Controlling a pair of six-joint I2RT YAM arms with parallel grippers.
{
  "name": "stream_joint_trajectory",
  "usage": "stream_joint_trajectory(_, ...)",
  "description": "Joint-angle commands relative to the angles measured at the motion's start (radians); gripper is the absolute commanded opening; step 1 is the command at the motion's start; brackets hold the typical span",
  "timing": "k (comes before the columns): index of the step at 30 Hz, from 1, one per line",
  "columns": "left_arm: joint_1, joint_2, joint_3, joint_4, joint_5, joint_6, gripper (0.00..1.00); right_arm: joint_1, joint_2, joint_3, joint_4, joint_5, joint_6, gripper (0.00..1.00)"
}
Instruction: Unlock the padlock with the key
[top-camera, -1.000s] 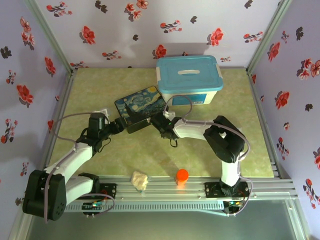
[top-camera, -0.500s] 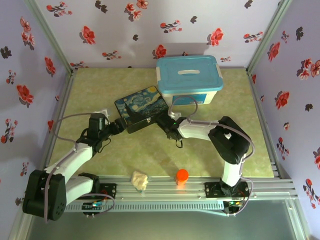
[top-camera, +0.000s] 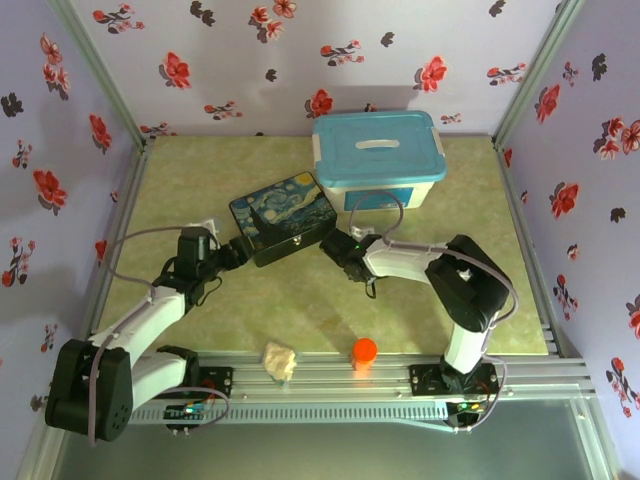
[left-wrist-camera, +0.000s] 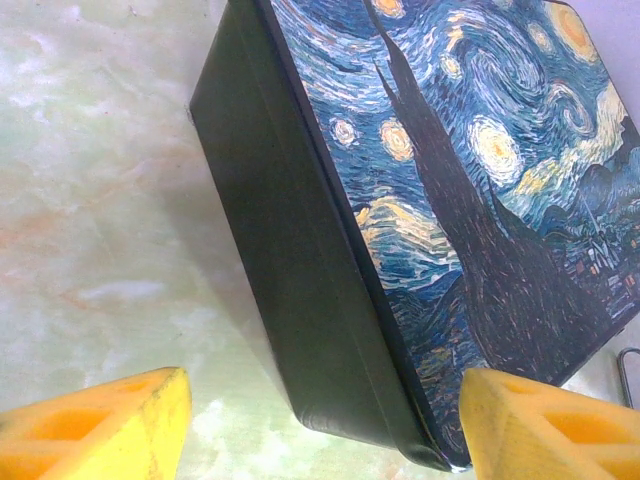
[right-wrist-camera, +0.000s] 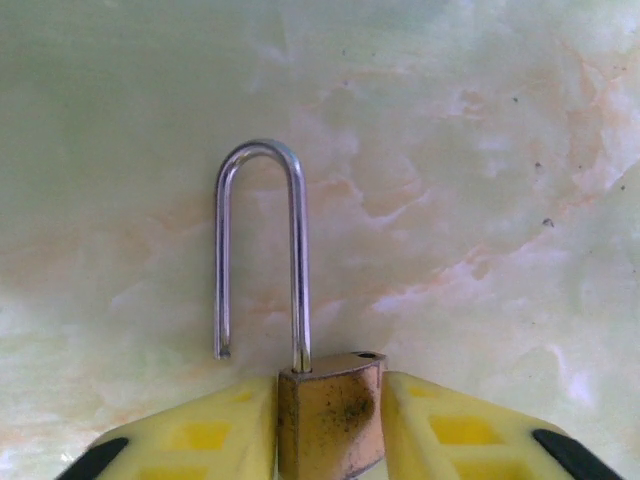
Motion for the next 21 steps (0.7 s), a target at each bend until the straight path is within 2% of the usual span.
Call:
stream_joint_trajectory(1,0.005,-0.004,-0.011,0.005,0.033,-0.014,0.71,-0.003,-0.066,-0.023,0.065,-0.033,-0.023,0.38)
stream_joint_trajectory(6,0.0,-0.035,-0.029,-0.016,0.043,-0.019,0.71,-0.006,-0.133,-0.035,0.132,-0.079,-0.038,0.48)
stream_joint_trajectory(8,-0.001,-0.064,-0.029,-0.047,0.043,-0.014,0.71,-0.008,-0.181,-0.05,0.164,-0.087,-0.04,0.54)
stream_joint_trajectory(10,0.001,-0.101,-0.019,-0.091,0.034,0.0,0.71,-0.01,-0.246,-0.071,0.198,-0.071,-0.052,0.64)
stream_joint_trajectory(11,0.005,-0.124,-0.016,-0.108,0.032,0.008,0.72,-0.018,-0.287,-0.086,0.216,-0.058,-0.061,0.76)
stream_joint_trajectory(13,0.007,-0.157,-0.012,-0.127,0.033,0.013,0.72,-0.054,-0.357,-0.104,0.227,-0.055,-0.076,0.92)
stream_joint_trajectory(18,0.005,-0.238,-0.026,-0.207,0.026,0.012,0.73,-0.163,-0.512,-0.124,0.161,-0.019,-0.149,0.96)
stream_joint_trajectory(20,0.007,-0.29,-0.026,-0.255,-0.045,0.063,0.77,-0.193,-0.585,-0.174,0.201,0.012,-0.234,0.99)
stream_joint_trajectory(21,0.01,-0.318,-0.021,-0.275,-0.09,0.1,0.85,-0.219,-0.624,-0.223,0.248,0.024,-0.289,0.99)
